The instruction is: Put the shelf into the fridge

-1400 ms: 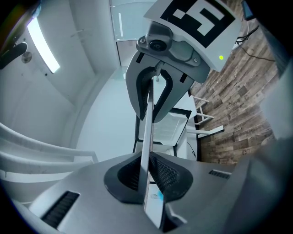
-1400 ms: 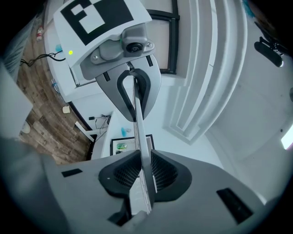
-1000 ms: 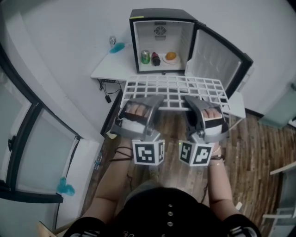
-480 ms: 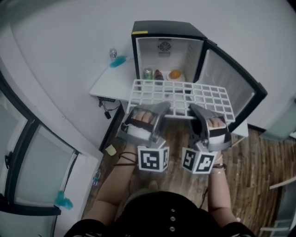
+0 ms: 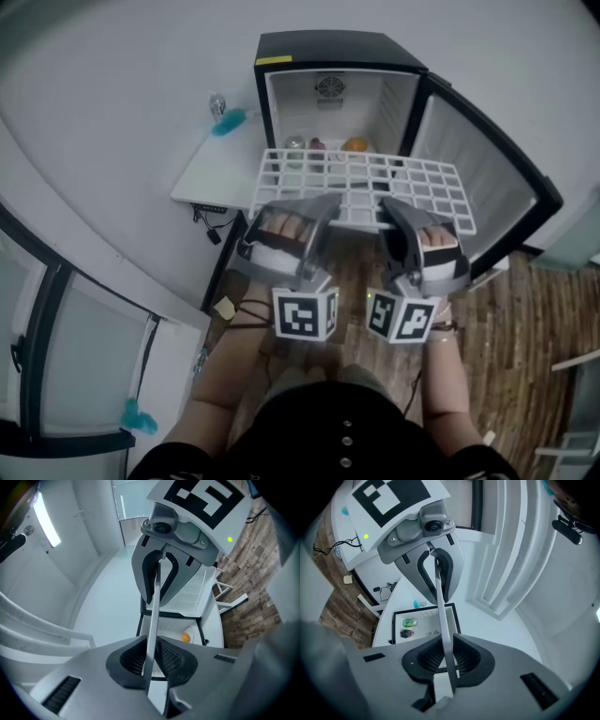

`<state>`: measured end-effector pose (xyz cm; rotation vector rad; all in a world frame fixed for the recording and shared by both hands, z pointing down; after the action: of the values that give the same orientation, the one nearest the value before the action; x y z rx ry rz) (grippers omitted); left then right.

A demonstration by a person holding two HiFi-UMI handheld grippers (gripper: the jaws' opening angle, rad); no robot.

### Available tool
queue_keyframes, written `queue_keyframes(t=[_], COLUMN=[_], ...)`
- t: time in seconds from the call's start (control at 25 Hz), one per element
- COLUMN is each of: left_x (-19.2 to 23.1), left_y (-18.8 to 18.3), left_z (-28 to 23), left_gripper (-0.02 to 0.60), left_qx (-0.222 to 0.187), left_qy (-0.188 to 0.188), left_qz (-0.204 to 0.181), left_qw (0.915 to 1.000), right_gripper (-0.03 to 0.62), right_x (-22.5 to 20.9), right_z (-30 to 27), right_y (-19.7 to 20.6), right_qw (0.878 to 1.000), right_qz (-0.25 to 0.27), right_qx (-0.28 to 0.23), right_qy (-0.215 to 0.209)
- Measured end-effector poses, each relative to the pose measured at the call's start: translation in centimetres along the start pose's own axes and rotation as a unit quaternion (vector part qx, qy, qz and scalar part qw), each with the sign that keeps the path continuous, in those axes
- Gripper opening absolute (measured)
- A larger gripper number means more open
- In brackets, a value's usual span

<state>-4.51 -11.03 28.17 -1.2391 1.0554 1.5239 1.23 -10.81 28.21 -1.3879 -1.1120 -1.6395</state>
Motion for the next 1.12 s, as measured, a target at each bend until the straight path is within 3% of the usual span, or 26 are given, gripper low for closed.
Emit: queue_keyframes(t=[0.64, 1.12], left_x=[-1.7, -3.2], left_y=[4.2, 6.2], left_z=[-7.9, -15.8], left_gripper=[0.038, 0.038], left_qx=[0.017, 0.035], left_qy=[0.005, 0.007], left_qz=[-0.011, -0.009], left_qw=[0.9998, 0.9993], right_gripper=[0.052, 0.051], right_x=[0.9, 1.6], right_z=[-9.0, -16.8], right_y=[1.7, 5.2], right_qw=[1.000, 0.999], right_qz=[-0.004, -0.007], right_qx=[-0.016, -0.033], right_qy=[-0.002, -0.018])
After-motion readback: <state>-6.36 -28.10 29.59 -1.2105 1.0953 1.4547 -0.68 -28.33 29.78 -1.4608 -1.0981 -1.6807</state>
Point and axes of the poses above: the fingertips, and each gripper's own axes: z backward along the fingers, x to its left, y out of its underside, the point moved 1 cm from there along z, backward along the fingers, and after that the axes turned 4 degrees about -y, right-handed, at the moved point
